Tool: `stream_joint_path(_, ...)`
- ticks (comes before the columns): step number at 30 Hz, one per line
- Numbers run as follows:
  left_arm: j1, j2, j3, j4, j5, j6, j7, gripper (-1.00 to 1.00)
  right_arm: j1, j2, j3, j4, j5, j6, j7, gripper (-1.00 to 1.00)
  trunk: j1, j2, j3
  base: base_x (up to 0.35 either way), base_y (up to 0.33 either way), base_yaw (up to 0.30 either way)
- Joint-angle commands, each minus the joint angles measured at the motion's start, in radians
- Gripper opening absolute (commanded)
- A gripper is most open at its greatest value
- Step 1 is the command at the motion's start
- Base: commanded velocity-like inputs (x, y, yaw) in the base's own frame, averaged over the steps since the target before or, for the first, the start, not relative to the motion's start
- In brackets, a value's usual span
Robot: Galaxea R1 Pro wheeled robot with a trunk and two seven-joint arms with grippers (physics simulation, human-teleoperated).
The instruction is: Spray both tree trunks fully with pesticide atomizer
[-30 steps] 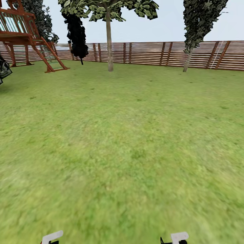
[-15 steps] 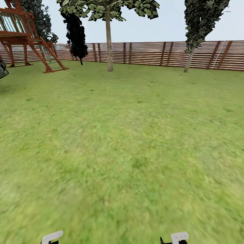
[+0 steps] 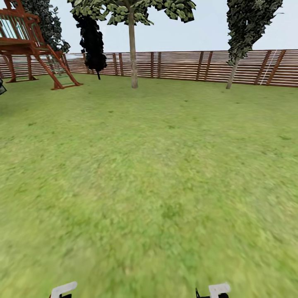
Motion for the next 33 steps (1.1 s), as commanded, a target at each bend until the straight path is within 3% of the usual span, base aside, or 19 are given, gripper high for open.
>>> stream_joint_path(1,-0.001,0.0,0.005,0.001,-0.01,-0.004,0.004,-1.0,0.0,0.0,0.009,0.0,-0.007,-0.002,-0.003,1.0,0.0,0.0,-0.001,0.34,0.0,0.0)
stream_joint_path(33,-0.001,0.001,0.006,0.001,-0.007,-0.004,0.006,-1.0,0.0,0.0,0.009,0.0,-0.007,-0.002,-0.003,1.0,0.0,0.0,-0.001,0.34,0.0,0.0)
